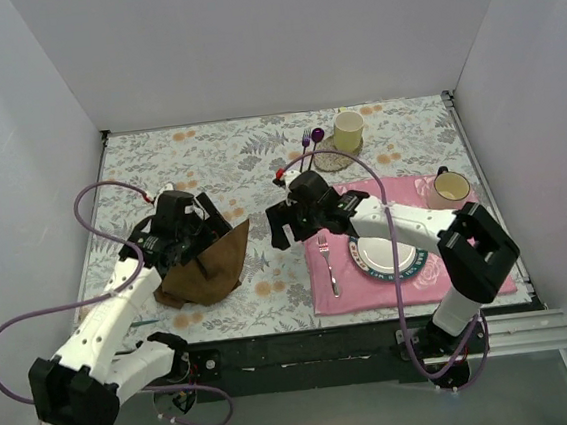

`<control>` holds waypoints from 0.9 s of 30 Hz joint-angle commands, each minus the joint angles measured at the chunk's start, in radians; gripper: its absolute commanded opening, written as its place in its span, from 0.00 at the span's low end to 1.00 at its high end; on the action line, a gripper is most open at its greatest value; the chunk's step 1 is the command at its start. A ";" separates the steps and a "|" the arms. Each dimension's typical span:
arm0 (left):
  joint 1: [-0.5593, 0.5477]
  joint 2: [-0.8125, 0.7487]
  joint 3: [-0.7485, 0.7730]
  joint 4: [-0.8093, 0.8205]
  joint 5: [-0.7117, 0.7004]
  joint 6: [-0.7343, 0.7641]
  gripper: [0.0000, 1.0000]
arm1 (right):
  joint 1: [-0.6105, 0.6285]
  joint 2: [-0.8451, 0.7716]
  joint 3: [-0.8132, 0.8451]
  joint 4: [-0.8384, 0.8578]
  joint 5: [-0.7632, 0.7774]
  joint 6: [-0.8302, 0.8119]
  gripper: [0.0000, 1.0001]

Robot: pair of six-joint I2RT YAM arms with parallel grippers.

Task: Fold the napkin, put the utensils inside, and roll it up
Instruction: Flatten the napkin out

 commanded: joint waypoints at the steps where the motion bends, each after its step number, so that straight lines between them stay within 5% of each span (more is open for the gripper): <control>1: 0.047 0.132 0.048 -0.041 -0.036 -0.039 0.98 | 0.005 0.108 0.112 0.098 0.025 -0.007 0.92; 8: 0.169 0.074 0.090 -0.078 -0.158 -0.033 0.98 | 0.007 0.277 0.233 0.172 -0.017 0.094 0.89; 15: 0.255 0.150 0.018 -0.007 0.070 -0.071 0.98 | 0.010 0.357 0.227 0.276 -0.036 0.209 0.79; 21: 0.265 0.144 0.003 0.039 0.032 -0.070 0.98 | 0.019 0.416 0.217 0.351 -0.078 0.266 0.80; 27: 0.292 0.166 -0.010 0.083 0.047 -0.062 0.83 | 0.046 0.466 0.206 0.406 -0.041 0.287 0.80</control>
